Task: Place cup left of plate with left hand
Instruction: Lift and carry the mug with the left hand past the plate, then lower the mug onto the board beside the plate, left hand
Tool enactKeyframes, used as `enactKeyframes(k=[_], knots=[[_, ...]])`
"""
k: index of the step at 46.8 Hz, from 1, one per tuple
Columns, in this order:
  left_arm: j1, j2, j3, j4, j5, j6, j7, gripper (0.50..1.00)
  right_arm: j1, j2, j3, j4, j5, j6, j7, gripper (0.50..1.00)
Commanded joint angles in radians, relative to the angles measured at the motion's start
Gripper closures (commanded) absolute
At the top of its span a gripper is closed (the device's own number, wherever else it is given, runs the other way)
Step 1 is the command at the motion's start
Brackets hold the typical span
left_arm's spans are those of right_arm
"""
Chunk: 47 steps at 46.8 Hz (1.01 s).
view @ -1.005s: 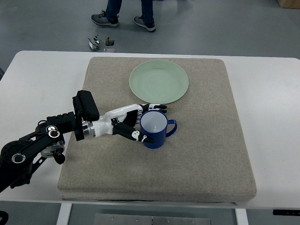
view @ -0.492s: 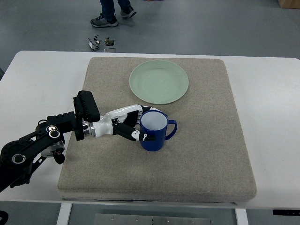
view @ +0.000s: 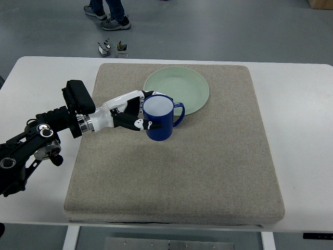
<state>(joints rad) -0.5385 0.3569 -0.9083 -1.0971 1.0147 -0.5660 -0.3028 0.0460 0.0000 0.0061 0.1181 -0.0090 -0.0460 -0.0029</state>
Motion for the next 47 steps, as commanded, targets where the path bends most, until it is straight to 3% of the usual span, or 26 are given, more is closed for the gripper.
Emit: enactKeyframes(k=[1,14,24,47], knots=[[-0.001,0.016,-0.049,0.003,-0.001,0.001,-0.001,1.0,0.0,0.0,0.0,0.0,0.0,0.0,0.0,0.566],[-0.02,0.05,-0.19,0.131,-0.021,0.005,-0.006,1.0,0.0,0.0,0.0,0.0,0.0,0.0,0.0,0.566],[-0.028,0.059,-0.189,0.275,-0.05,0.092,-0.041,1.0,0.0,0.0,0.0,0.0,0.001,0.0,0.0,0.566],[-0.014,0.02,-0.169,0.304,-0.065,0.149,-0.053,1.0,0.0,0.0,0.0,0.0,0.0,0.0,0.0,0.566]])
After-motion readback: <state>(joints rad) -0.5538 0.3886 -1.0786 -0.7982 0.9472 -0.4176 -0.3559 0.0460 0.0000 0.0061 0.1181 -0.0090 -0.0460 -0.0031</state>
